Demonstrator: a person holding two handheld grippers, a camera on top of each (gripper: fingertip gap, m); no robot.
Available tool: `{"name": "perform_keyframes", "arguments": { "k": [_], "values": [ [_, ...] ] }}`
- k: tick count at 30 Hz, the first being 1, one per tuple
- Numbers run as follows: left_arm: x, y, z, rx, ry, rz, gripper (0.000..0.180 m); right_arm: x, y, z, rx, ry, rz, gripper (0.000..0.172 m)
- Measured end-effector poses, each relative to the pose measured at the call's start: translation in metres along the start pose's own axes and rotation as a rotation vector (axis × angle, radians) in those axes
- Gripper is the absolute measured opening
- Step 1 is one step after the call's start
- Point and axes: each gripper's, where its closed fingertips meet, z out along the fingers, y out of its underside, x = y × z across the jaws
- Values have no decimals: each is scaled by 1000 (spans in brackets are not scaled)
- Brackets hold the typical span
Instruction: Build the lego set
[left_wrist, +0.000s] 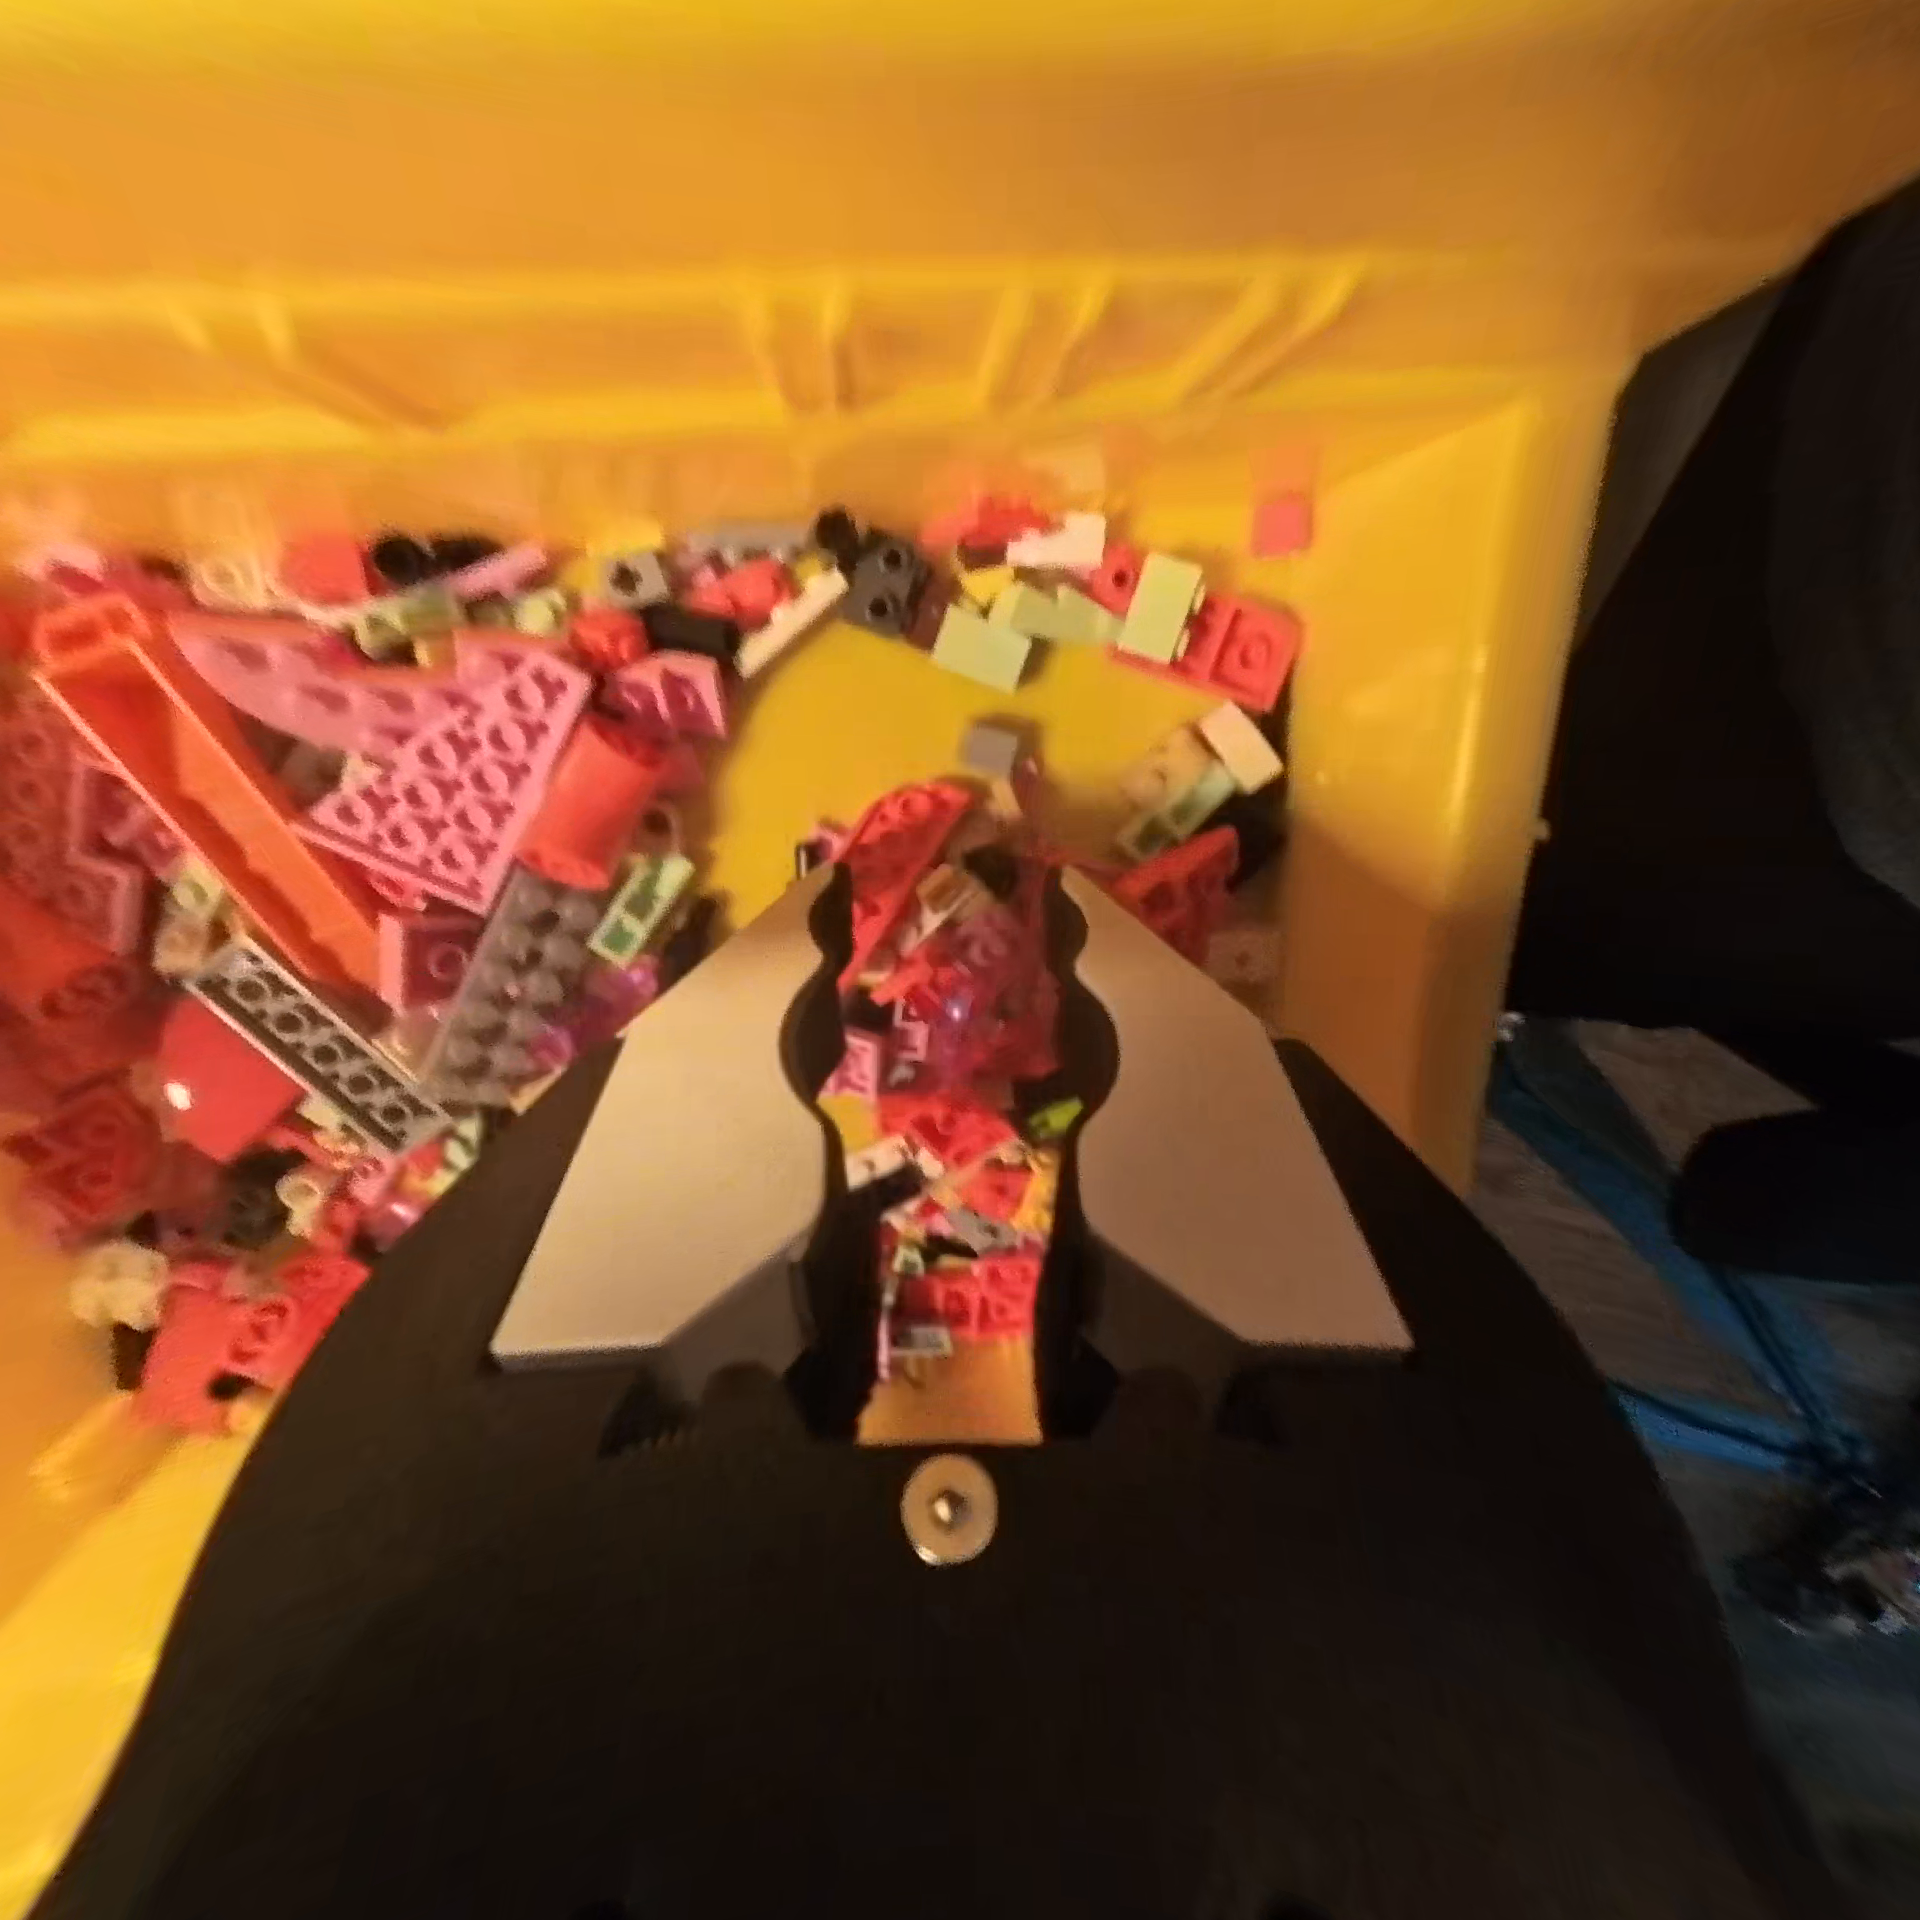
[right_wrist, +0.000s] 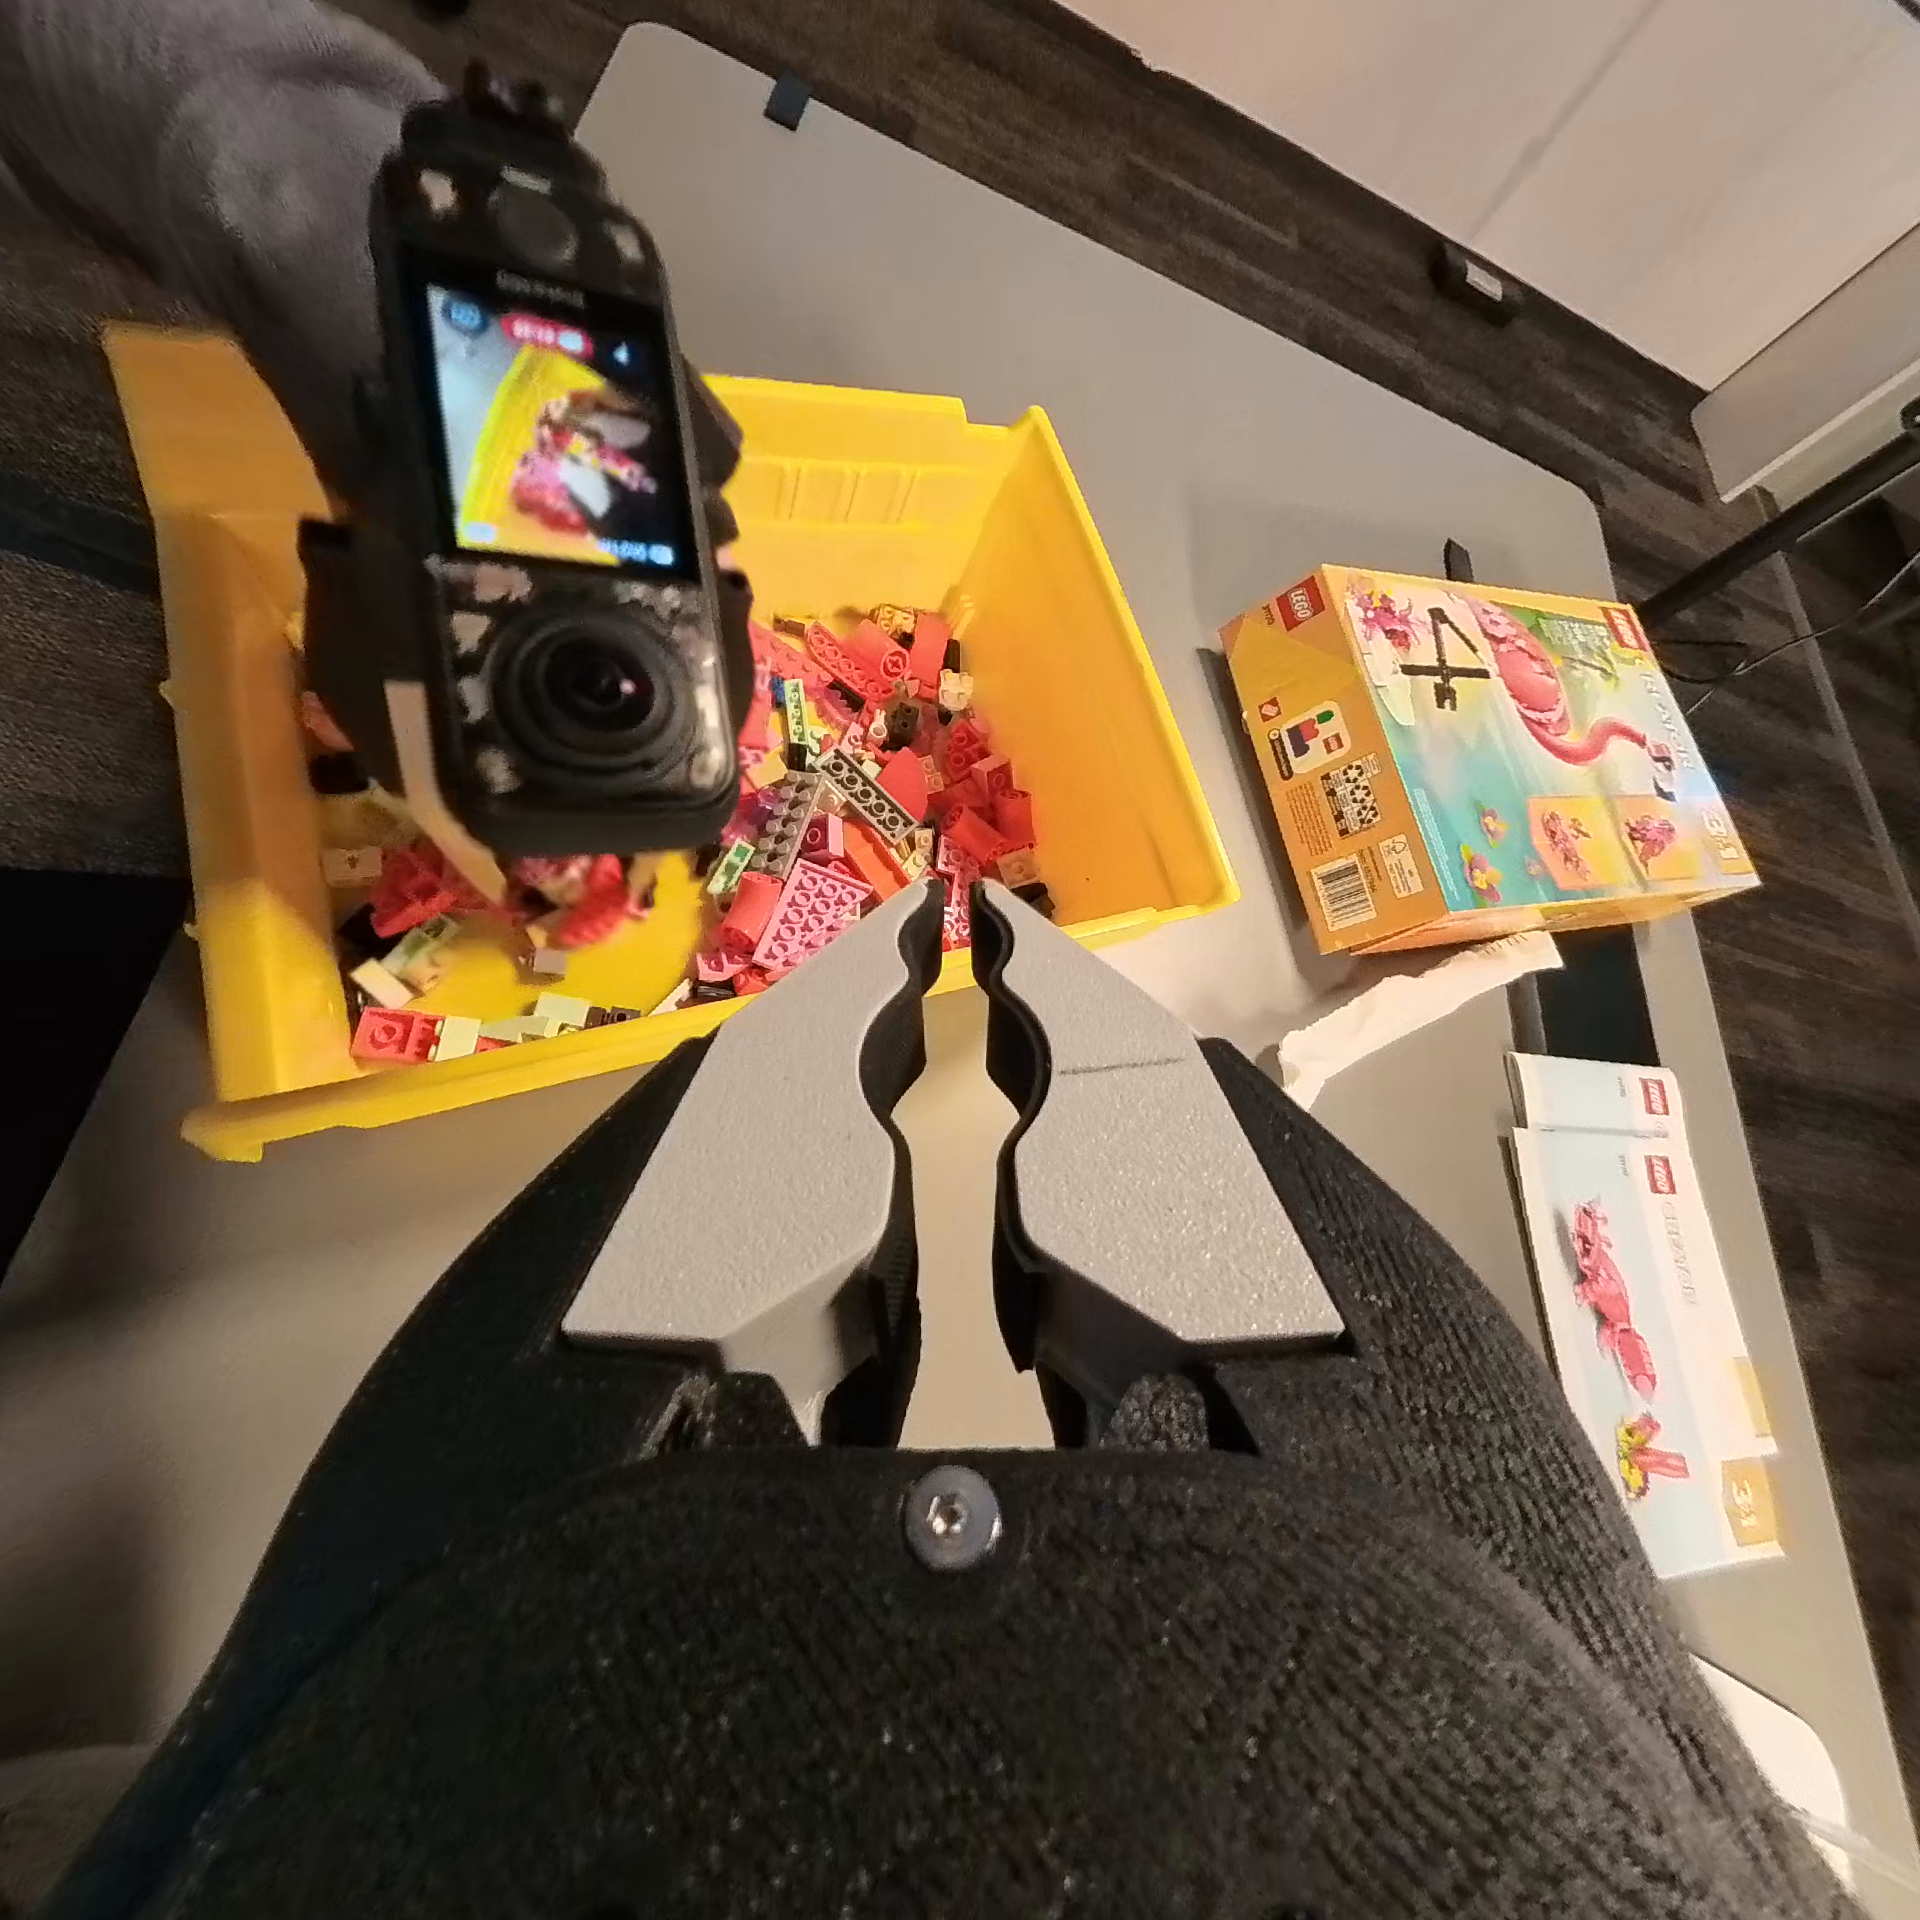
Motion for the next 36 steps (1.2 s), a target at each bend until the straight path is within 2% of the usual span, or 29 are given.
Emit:
{"name": "perform_keyframes", "arguments": {
  "k": [3, 9, 15, 21, 23, 26, 31, 36],
  "values": [
    [2, 10, -6, -21, 21, -37, 34, 0, 0, 1, -3, -1, -2, 2],
    [-21, 13, -23, 39, -118, -90, 35, -1, -1, 1, -3, 0, -4, 2],
    [-21, 20, -13, -22, -123, -65, 29, -2, -1, 2, -5, -2, -7, 2],
    [-10, 4, 0, -18, -102, 4, 20, -1, -1, 2, -5, -2, -6, 2],
    [1, -9, 0, 45, -57, 37, 19, -2, -1, 2, -5, -2, -6, 2],
    [-7, -15, -12, 103, -66, -21, 22, -2, -1, 1, -3, -2, -7, 2],
    [-29, 22, -16, -52, -139, -47, 30, -2, -2, 1, 1, -4, -6, 2],
    [-30, 28, -8, -104, -119, -16, 31, -1, -2, 0, 1, -2, -6, 2]
  ]
}}
